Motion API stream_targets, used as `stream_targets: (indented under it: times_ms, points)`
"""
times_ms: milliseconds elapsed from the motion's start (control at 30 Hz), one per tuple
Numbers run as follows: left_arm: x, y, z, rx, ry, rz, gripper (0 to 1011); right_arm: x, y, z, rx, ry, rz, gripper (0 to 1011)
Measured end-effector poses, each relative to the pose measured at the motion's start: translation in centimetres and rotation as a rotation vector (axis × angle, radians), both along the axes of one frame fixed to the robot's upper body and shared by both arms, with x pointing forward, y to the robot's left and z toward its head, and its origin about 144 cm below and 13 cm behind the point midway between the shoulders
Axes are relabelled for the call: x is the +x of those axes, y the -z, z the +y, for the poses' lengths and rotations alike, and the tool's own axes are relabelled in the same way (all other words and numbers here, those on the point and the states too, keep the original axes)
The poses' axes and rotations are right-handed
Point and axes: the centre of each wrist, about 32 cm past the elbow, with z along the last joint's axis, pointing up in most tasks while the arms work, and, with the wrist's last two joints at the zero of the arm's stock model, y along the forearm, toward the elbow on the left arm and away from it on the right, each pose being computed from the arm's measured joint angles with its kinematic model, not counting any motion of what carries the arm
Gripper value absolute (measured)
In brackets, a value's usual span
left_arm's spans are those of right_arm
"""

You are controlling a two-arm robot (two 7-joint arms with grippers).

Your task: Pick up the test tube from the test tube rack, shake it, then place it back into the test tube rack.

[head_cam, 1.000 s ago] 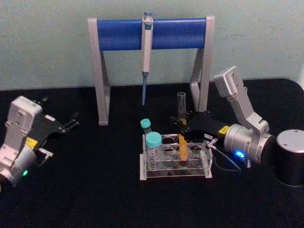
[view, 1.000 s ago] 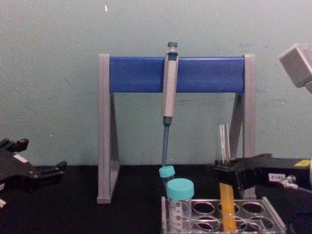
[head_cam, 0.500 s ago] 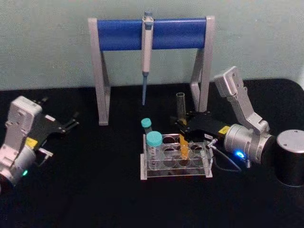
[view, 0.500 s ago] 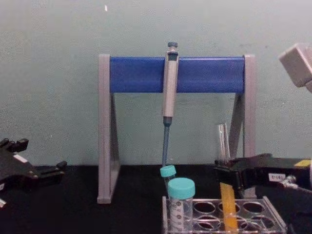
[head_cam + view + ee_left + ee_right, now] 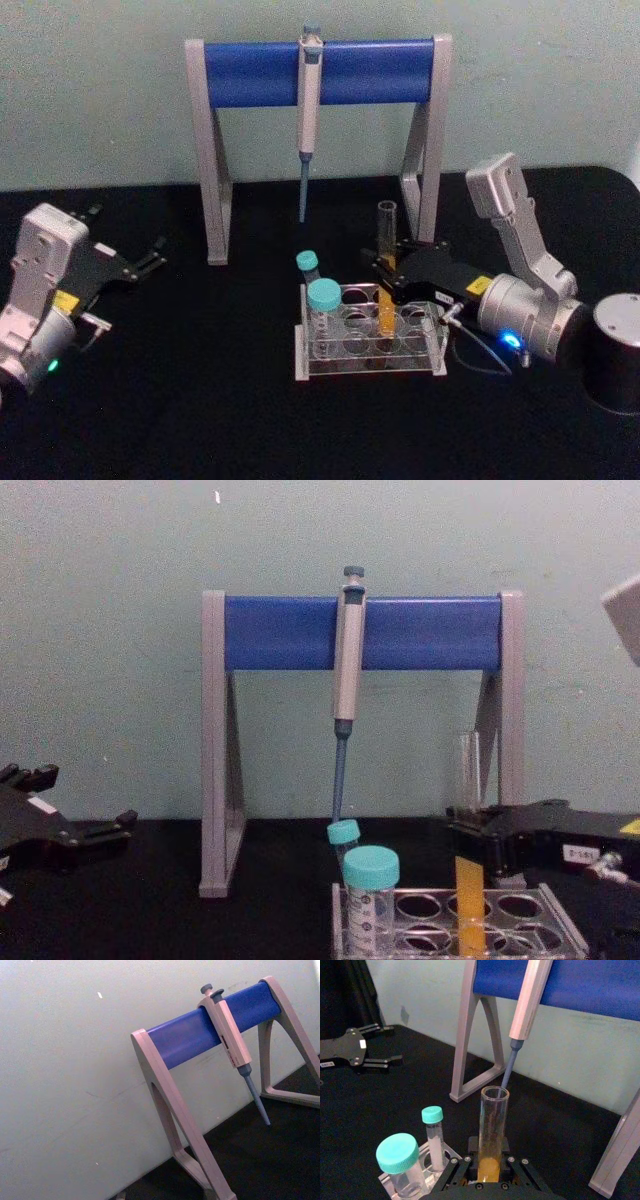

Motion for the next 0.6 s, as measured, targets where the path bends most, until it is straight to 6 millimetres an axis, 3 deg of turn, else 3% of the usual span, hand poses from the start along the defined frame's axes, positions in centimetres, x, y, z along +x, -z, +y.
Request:
stream_targets:
  times_ms: [333,600]
  points:
    - [0.0,0.0,0.0,0.0,0.0,0.0,1002,-1.2,0.9,-0.2,0.039,0.009,-0.074,232]
    - [0.0,0.0,0.0,0.0,0.0,0.0,1001,-1.7,0.1,-0.4,0.066,0.012,-0.14,232]
